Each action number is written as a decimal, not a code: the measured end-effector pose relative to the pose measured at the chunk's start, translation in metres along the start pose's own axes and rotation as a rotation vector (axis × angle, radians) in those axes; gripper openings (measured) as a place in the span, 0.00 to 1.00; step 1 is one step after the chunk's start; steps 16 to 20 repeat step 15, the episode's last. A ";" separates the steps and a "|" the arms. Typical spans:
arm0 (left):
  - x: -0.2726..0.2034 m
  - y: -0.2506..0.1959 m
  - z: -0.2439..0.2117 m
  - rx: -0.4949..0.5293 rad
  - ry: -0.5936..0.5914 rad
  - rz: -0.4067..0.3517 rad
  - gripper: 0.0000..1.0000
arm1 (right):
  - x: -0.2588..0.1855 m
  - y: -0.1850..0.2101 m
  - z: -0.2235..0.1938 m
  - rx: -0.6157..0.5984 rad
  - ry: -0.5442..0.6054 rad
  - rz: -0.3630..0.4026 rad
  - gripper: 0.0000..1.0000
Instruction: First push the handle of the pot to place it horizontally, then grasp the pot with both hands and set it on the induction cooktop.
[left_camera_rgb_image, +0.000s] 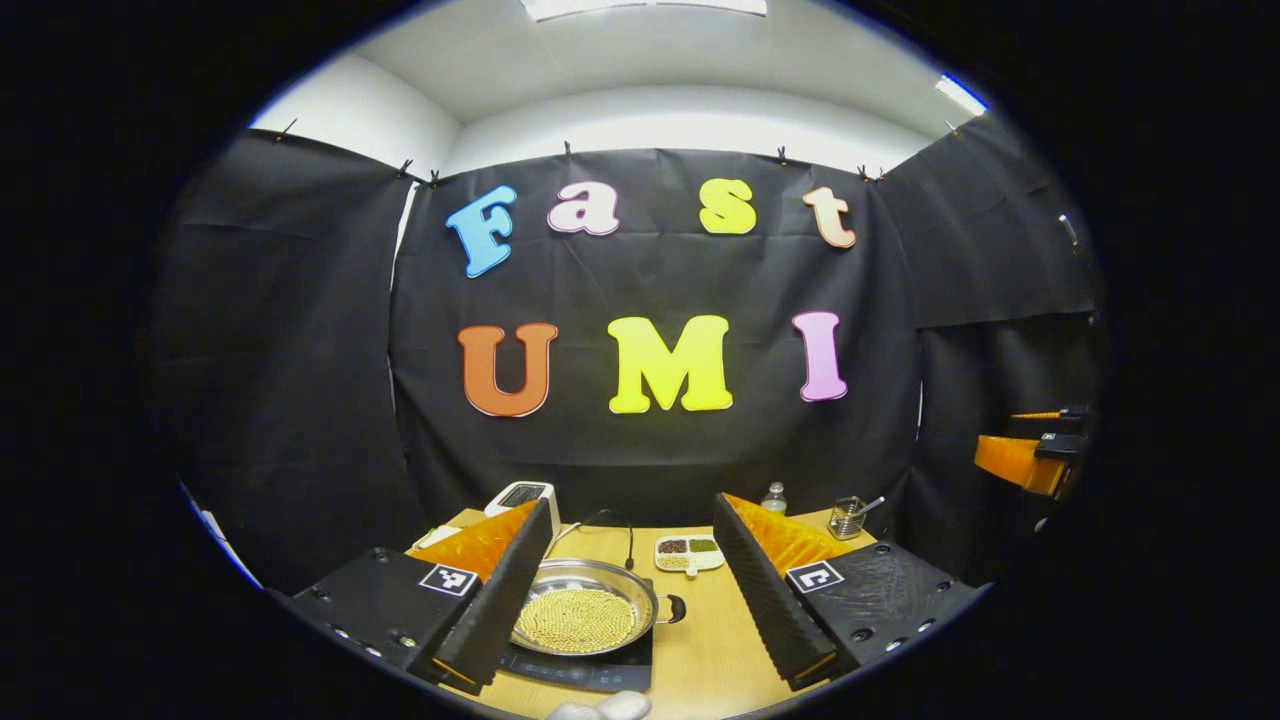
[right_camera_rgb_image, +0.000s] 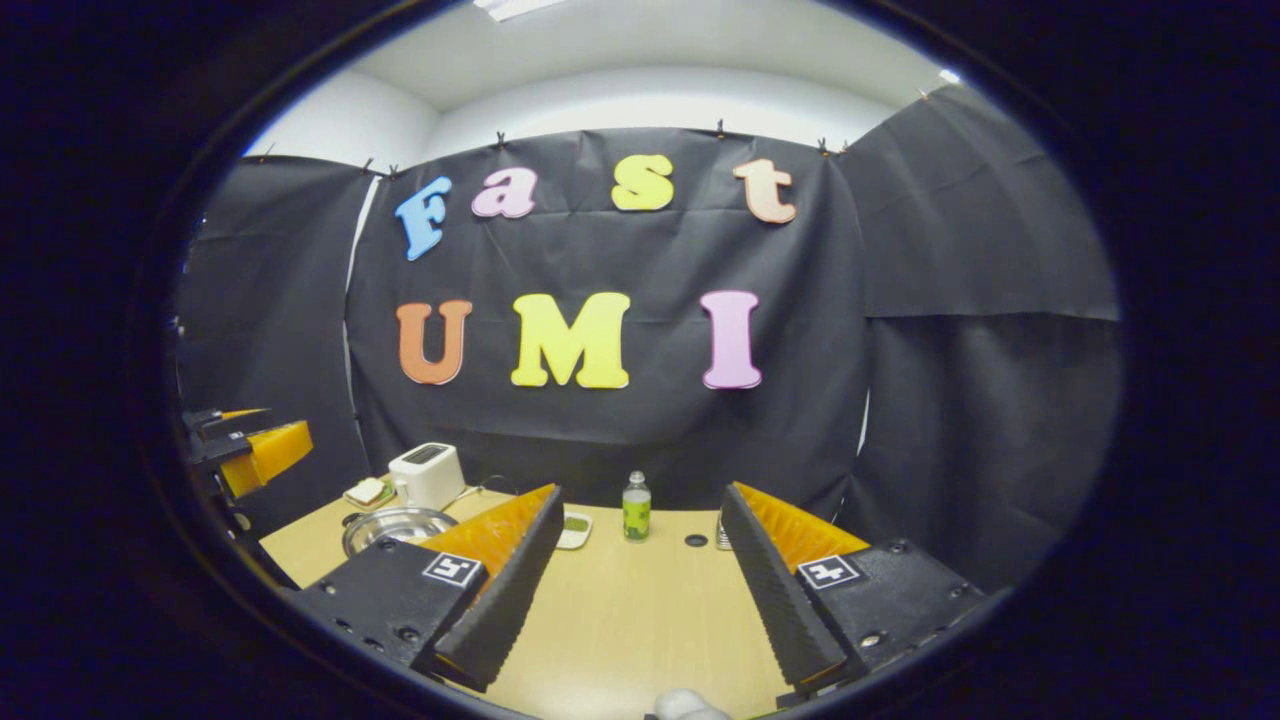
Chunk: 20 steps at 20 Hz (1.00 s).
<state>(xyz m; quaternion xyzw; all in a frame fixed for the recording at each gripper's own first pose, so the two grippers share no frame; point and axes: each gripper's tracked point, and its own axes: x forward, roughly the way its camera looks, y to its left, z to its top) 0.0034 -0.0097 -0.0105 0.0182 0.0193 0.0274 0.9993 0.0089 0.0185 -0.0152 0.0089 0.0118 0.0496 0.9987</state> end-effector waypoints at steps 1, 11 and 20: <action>-0.002 -0.006 0.004 0.000 -0.003 -0.001 0.96 | -0.002 -0.008 -0.001 0.001 -0.002 -0.008 1.00; -0.027 -0.047 0.010 -0.001 -0.022 0.012 0.96 | -0.017 -0.022 0.011 0.010 -0.030 0.007 1.00; -0.024 -0.046 0.011 -0.009 -0.021 0.025 0.89 | -0.014 -0.018 0.018 -0.001 -0.037 0.015 1.00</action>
